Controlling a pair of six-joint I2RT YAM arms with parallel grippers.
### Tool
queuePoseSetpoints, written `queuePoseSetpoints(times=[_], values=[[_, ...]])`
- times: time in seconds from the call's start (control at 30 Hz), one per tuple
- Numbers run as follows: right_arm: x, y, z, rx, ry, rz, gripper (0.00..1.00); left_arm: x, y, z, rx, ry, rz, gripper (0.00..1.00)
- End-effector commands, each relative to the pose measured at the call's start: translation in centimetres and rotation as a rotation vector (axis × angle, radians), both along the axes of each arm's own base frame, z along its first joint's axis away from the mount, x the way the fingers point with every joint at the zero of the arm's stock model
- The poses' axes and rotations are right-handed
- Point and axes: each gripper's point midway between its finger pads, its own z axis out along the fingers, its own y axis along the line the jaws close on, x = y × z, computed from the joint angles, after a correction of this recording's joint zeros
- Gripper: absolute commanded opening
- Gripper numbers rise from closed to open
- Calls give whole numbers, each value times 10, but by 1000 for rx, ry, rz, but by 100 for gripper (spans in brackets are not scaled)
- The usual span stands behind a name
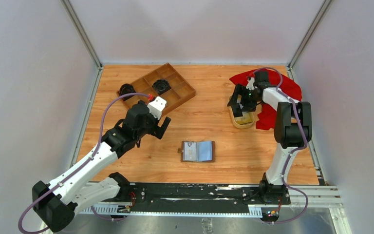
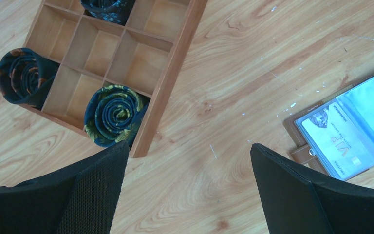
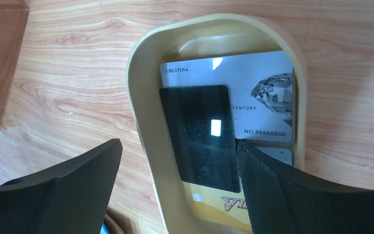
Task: Put the credit cards into the card holder
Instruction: Pick up the credit card from the storage box.
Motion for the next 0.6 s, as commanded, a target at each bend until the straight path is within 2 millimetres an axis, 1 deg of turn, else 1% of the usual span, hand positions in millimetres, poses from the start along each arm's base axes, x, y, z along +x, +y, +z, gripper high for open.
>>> queuePoseSetpoints(times=[0.0, 0.1, 0.3, 0.43, 0.57], values=[[-14, 5, -25, -79, 58, 49, 92, 3, 0, 12, -19, -33, -1, 100], [-16, 13, -17, -36, 45, 76, 89, 3, 0, 12, -18, -34, 0, 100], [-17, 27, 7, 49, 3, 117, 82, 3, 0, 12, -18, -35, 0, 100], [-16, 28, 23, 65, -39, 130, 80, 3, 0, 11, -16, -32, 1, 100], [-18, 31, 30, 77, -58, 139, 78, 3, 0, 11, -15, -31, 0, 100]])
